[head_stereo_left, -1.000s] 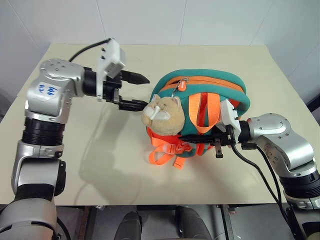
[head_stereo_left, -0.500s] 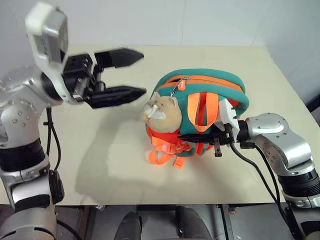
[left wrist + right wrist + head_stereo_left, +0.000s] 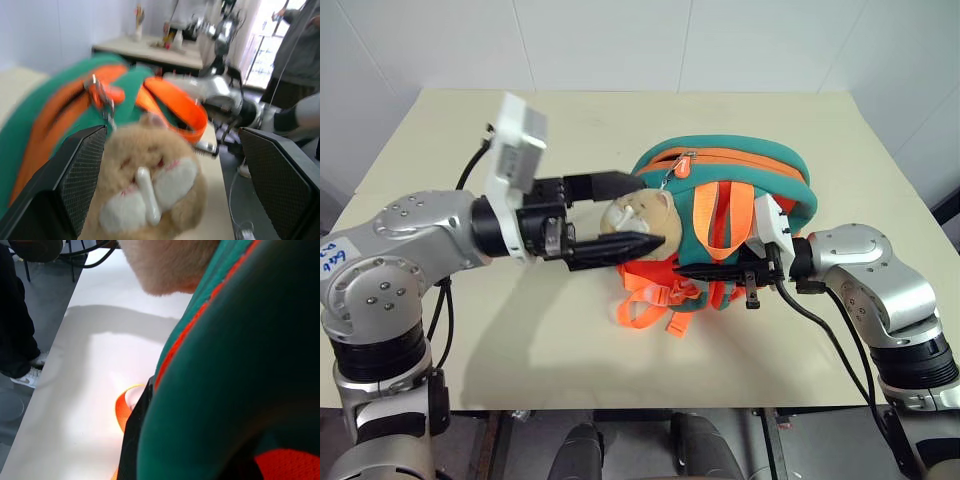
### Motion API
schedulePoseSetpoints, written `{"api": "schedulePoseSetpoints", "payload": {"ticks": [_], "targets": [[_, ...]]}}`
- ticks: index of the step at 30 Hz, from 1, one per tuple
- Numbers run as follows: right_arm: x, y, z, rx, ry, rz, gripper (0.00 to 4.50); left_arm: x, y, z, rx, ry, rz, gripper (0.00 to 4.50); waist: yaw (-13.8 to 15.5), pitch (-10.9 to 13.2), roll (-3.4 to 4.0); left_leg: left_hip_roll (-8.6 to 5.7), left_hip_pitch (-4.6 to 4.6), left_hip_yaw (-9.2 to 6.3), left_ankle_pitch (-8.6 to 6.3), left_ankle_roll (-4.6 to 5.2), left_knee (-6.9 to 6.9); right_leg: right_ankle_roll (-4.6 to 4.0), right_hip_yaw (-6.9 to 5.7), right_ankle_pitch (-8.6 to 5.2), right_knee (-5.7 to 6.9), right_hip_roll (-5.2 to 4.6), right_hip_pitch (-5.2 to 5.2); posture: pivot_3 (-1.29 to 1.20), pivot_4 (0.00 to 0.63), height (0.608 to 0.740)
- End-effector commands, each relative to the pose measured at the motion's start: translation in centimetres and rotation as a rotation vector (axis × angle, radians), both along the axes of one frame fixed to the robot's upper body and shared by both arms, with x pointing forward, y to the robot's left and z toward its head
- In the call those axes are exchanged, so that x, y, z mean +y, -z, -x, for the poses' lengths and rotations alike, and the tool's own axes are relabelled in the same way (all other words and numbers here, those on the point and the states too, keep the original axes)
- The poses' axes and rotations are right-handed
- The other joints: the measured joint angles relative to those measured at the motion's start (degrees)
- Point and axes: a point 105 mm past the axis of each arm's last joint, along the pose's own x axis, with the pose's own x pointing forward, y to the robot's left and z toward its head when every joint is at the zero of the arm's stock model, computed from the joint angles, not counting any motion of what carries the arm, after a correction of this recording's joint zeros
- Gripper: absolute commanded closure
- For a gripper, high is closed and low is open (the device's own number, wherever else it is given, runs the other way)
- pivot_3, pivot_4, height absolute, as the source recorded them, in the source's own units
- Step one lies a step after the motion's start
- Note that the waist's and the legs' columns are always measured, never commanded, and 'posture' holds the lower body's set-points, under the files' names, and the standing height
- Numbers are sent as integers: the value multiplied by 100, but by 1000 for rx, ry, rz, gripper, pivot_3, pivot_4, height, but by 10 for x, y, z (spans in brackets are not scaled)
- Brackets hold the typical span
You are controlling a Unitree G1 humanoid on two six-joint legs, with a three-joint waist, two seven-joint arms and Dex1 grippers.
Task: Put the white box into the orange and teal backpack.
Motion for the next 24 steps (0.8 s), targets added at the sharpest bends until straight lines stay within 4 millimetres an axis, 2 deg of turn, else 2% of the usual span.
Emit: {"api": "schedulePoseSetpoints", "payload": {"ticks": [1,9,16,19,24], "targets": [[5,-5,1,-36,-22,-3,3988,-3,7,1,-9,-20,-54,18,8,0,0,1,0,-1,0,0,0,0,-1,0,0,2,0,0,150,740],[7,-5,1,-40,-23,-6,3988,-11,31,1,-1,-26,-223,18,5,0,0,-1,4,0,0,0,0,0,0,0,-10,1,8,0,150,740],[7,-5,0,-41,-18,-9,3988,-12,31,-3,-60,-47,-281,18,11,0,0,-1,6,0,0,0,-1,0,-1,0,-36,1,15,0,150,740],[7,-5,0,-42,-17,-10,3988,-11,34,-9,-57,-72,-315,575,8,0,1,-1,6,0,0,0,-3,0,-1,0,-40,1,15,0,150,740],[8,-6,-2,-46,-15,-12,3988,-11,34,-15,-50,-84,-320,2104,9,0,1,-1,6,0,0,0,-5,0,-1,0,-42,1,15,0,150,740]]}}
